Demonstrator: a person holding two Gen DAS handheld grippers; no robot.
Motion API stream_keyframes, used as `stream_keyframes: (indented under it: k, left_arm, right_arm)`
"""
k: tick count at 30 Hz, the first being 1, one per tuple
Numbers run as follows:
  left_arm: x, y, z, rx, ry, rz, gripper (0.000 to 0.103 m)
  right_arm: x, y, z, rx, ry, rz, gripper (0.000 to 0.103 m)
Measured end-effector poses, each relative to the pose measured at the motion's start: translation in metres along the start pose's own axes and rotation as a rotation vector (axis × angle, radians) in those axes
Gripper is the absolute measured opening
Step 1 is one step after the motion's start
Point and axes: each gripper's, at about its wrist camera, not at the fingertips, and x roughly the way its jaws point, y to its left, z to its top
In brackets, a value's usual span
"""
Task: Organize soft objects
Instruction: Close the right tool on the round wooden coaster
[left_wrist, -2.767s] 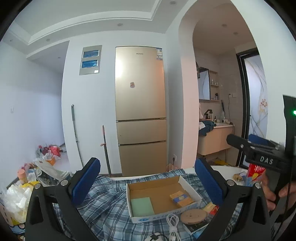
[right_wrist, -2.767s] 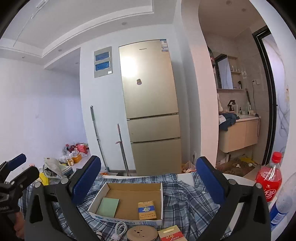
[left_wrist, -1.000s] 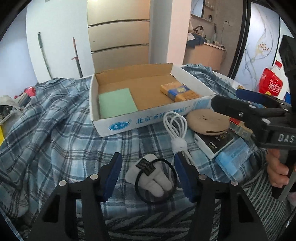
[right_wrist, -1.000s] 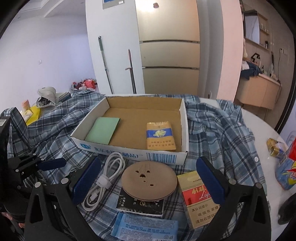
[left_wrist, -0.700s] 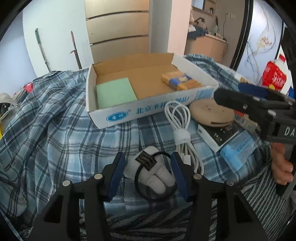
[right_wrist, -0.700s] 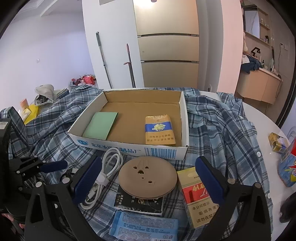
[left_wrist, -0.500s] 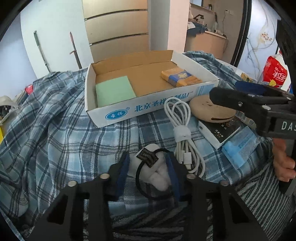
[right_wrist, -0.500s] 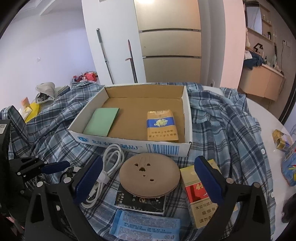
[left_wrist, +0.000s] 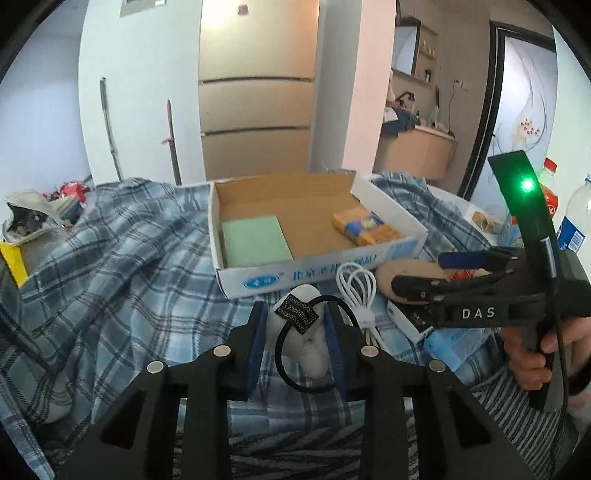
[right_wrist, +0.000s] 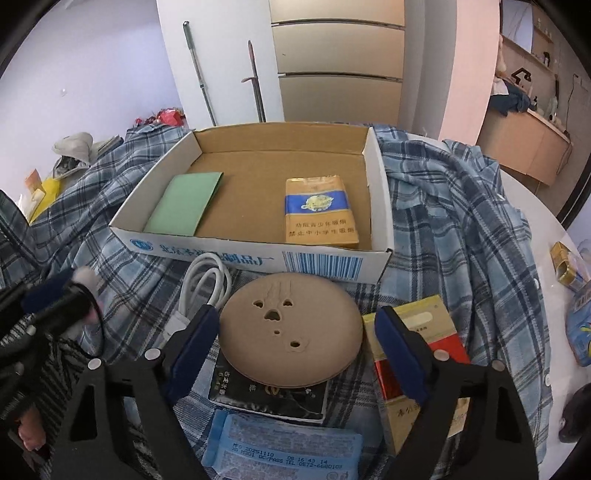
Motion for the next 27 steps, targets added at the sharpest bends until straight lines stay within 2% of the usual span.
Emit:
stream_keyframes:
  k: [13,17,20,22,23,24,25,27]
  left_arm:
    - [0.002,0.000,0.000,0.004,0.013,0.003,0.033]
    - [0.001,-0.001,0.000,0.009,-0.001,-0.002,0.033]
    - [-0.005,-0.004,-0.001,0.022,-0.031,-0.019,0.033]
    - [-0.007,-0.007,-0.001,0.033,-0.038,-0.012,0.033]
    - [-0.007,-0.008,-0.001,0.038,-0.038,-0.010,0.033]
    - [-0.007,-0.008,-0.001,0.037,-0.037,-0.011,0.033]
    - [-0.007,-0.007,-0.001,0.034,-0.035,-0.012,0.033]
    - [-0.006,-0.008,-0.002,0.029,-0.032,-0.011,0.033]
  right_arm:
    - [0.001,0.005,0.000,-0.030,0.009,0.032,0.078]
    - [-0.005,0.005,-0.002,-0.031,-0.020,0.045,0.075]
    - [-0.010,0.009,-0.003,-0.058,-0.039,0.063,0.070]
    - [-0.011,0.013,-0.004,-0.081,-0.039,0.066,0.059]
    - [-0.009,0.015,-0.004,-0.089,-0.027,0.065,0.059]
    - [-0.006,0.016,-0.003,-0.092,-0.013,0.073,0.063]
    - [-0.004,0.016,-0.003,-0.095,0.001,0.086,0.073]
    - [-0.002,0.017,-0.003,-0.093,0.010,0.078,0.077]
